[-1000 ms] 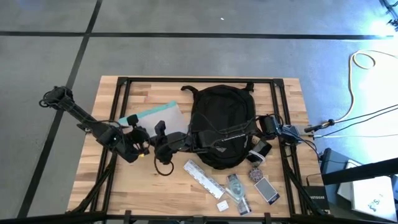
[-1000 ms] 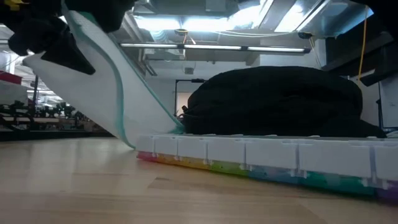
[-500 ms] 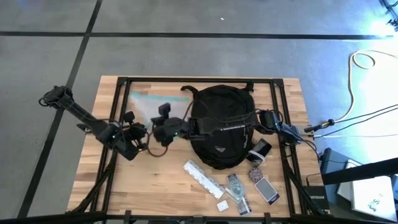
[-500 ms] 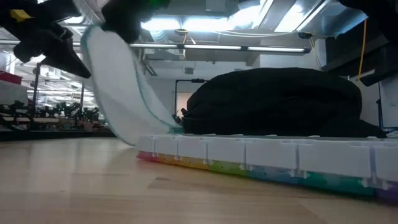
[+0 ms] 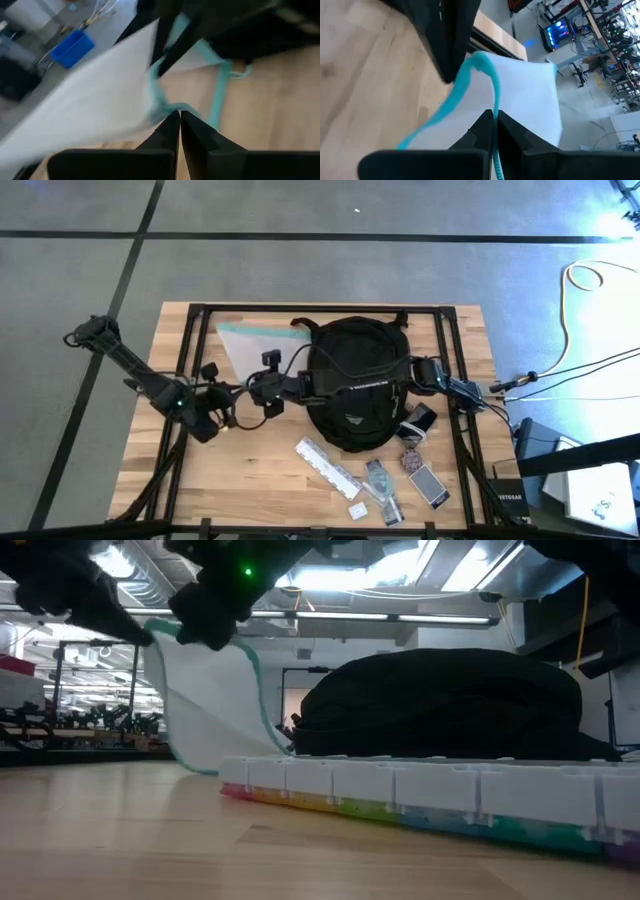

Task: Unpack backpack
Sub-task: Open the transparent zipper bag

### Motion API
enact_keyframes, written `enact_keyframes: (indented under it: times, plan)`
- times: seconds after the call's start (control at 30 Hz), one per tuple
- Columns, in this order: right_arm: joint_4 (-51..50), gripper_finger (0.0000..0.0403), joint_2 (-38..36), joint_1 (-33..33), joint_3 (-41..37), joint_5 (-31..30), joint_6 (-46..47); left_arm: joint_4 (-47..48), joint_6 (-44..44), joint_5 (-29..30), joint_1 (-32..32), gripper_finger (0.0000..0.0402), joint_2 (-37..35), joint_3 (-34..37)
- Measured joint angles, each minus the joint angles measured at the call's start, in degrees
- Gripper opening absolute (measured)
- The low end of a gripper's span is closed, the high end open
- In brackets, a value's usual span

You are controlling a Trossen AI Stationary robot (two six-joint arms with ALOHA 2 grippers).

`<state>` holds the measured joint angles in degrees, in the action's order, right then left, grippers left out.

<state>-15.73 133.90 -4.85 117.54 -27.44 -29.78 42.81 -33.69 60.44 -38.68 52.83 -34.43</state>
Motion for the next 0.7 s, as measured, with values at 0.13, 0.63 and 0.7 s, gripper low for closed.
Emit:
enact_keyframes:
  times: [0.13,0.63,0.7]
  plan:
    - [-0.23,0.0,0.21,0.56,0.0,0.99,-0.07,0.38,3.9,1.77,-2.27,0.0001,-0.34,-4.19]
    - [3.18,0.0,0.25,0.38,-0.02,1.97,-0.68,3.79,7.82,-4.51,-1.31,0.0079,1.81,-6.92]
    - [3.18,0.0,0.25,0.38,-0.02,2.31,-0.68,3.95,8.19,-5.01,-0.29,0.012,1.86,-6.92]
